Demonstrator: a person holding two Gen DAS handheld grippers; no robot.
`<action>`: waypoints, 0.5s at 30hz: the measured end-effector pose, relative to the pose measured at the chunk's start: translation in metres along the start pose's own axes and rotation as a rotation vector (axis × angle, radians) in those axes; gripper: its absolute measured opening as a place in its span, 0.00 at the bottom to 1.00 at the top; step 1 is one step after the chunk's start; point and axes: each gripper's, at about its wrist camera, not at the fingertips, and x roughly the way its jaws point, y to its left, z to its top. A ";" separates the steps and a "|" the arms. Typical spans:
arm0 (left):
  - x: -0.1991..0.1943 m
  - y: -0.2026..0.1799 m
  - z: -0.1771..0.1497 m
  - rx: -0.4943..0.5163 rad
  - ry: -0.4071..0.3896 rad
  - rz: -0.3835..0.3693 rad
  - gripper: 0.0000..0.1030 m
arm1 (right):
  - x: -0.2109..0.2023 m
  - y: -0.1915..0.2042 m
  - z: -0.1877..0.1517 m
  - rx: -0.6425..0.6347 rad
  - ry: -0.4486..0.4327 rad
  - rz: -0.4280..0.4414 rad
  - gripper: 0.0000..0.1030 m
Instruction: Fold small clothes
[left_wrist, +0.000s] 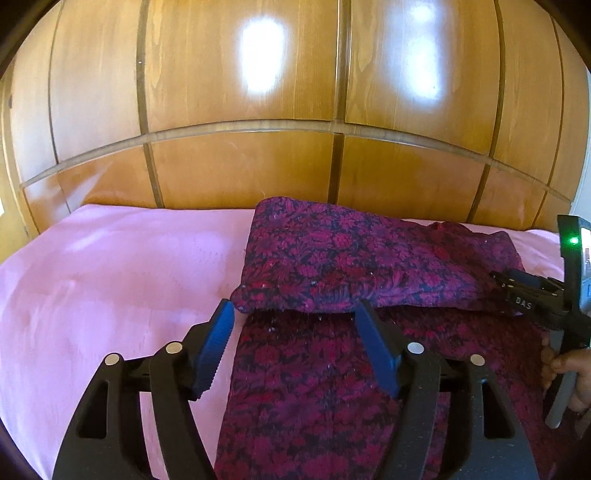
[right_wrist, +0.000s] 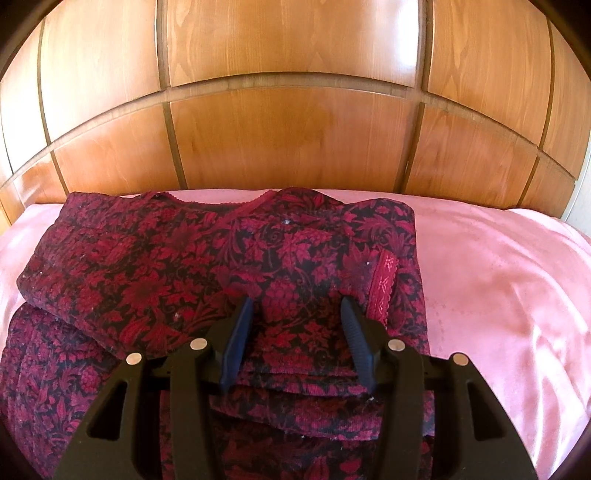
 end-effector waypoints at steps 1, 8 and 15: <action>-0.001 0.000 -0.001 0.001 0.003 -0.002 0.65 | 0.000 0.000 0.000 -0.002 0.001 -0.003 0.48; -0.016 0.009 -0.023 -0.017 0.037 -0.003 0.65 | -0.020 0.002 0.007 -0.005 0.018 -0.011 0.67; -0.023 0.032 -0.056 -0.071 0.116 -0.017 0.65 | -0.068 -0.026 -0.004 0.069 0.002 0.044 0.70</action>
